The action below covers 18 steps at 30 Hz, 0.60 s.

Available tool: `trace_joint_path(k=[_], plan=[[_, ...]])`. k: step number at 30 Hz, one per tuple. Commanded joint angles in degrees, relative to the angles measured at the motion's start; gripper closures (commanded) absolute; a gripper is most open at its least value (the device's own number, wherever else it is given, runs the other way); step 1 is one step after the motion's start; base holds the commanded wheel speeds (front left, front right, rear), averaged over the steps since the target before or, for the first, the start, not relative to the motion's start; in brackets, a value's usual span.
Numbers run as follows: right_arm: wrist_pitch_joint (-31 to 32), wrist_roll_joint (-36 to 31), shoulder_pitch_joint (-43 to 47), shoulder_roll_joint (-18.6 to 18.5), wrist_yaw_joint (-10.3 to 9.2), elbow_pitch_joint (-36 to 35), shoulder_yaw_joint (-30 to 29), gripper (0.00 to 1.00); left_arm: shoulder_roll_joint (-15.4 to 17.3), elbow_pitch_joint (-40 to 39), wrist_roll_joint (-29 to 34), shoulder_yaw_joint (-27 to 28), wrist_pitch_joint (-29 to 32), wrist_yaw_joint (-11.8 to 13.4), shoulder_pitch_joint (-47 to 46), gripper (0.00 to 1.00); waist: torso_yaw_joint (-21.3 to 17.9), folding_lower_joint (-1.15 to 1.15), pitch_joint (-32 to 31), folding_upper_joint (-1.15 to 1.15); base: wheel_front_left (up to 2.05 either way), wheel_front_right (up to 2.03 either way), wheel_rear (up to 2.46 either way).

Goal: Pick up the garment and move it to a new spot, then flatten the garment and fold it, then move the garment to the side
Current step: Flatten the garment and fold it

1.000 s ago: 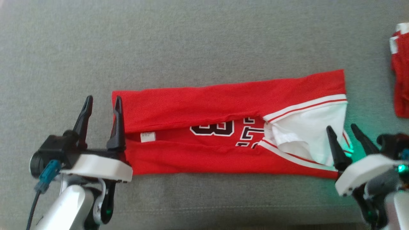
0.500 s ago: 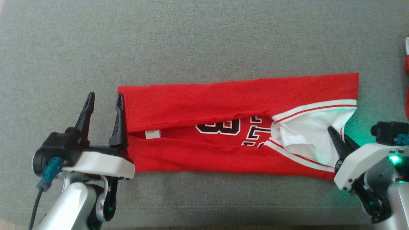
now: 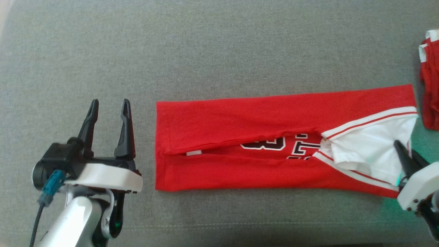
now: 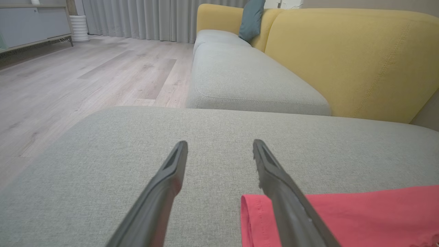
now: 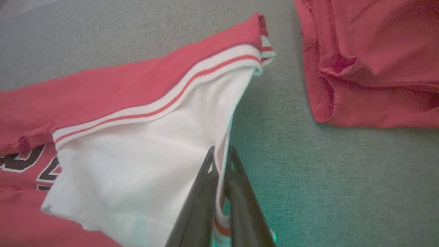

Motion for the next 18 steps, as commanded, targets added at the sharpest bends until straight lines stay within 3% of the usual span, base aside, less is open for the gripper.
trace_joint_path(k=[1, 5, 8, 13, 18], plan=[[-0.7, 0.2, 0.2, -2.0, 0.22, -1.8, 0.0, 1.0, 0.9, -1.4, 0.4, 2.2, -0.7, 0.2, -1.0, 0.0, 0.0, 0.0, -0.3, 0.0, 0.0, 0.0, 0.0], [0.3, -0.9, -0.8, -3.4, 0.22, -5.5, 1.5, 1.0, 1.0, -1.3, 0.2, 2.2, -0.7, 0.5, -0.4, 0.0, -0.1, 0.0, -1.4, 0.0, 0.0, 0.0, 0.0], [2.8, -2.2, -1.9, -2.1, 0.22, -10.9, 4.0, 1.0, 1.0, -1.3, 0.0, 2.0, -0.6, 0.5, 0.0, 0.0, -0.1, 0.0, -2.4, 0.0, 0.0, 0.0, 0.0], [7.8, -2.6, -5.3, 3.8, 0.22, -17.4, 11.0, 1.0, 1.1, -1.2, 0.2, 1.5, -0.3, 0.5, 0.1, 0.0, 0.5, 0.0, -3.6, 0.0, 0.0, 0.0, 0.0], [8.1, 1.0, -10.1, 9.7, 0.22, -14.4, 23.6, 1.0, 0.8, -1.0, 0.2, 0.7, 0.0, 0.2, -0.5, 0.0, 2.4, 0.0, -4.0, 0.0, 0.0, 0.0, 0.0]])
